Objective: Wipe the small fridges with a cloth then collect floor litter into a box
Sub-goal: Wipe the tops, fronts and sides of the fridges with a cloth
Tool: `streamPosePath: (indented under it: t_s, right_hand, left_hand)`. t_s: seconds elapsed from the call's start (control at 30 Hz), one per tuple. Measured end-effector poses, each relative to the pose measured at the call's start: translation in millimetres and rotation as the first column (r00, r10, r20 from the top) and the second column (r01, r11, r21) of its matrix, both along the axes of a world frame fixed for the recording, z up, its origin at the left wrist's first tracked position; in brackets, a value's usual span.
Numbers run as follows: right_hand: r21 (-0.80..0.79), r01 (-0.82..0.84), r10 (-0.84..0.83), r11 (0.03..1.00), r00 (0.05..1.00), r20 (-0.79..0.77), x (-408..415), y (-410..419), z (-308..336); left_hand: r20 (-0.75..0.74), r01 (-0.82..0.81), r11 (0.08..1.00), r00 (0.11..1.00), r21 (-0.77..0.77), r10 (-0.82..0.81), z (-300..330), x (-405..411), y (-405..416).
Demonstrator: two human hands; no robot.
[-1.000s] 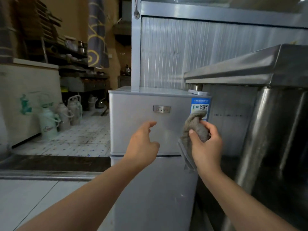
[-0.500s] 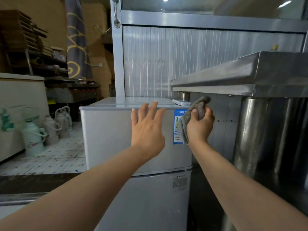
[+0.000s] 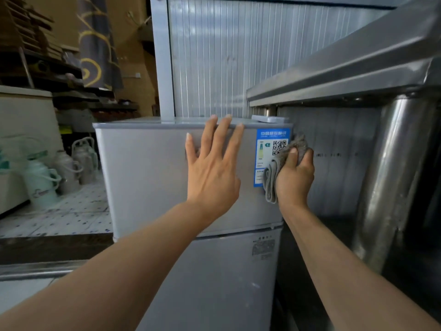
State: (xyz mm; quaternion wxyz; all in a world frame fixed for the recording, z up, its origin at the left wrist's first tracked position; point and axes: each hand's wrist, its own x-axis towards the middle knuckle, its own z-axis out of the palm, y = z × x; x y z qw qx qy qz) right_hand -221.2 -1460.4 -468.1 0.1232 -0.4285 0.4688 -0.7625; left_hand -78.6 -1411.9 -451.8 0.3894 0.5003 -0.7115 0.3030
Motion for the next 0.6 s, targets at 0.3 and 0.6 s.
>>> streamPosePath:
  t_s: [0.3, 0.6]
  right_hand:
    - [0.037, 0.084, -0.083, 0.996, 0.996, -0.036, 6, 6, -87]
    - [-0.032, 0.159, -0.162, 0.987, 0.982, -0.093, 15, 7, -134]
  left_hand:
    - [0.271, 0.009, 0.992, 0.961, 0.129, -0.044, -103, 19, 16]
    - [0.381, -0.023, 0.985, 0.923, 0.173, -0.045, -164, 30, 21]
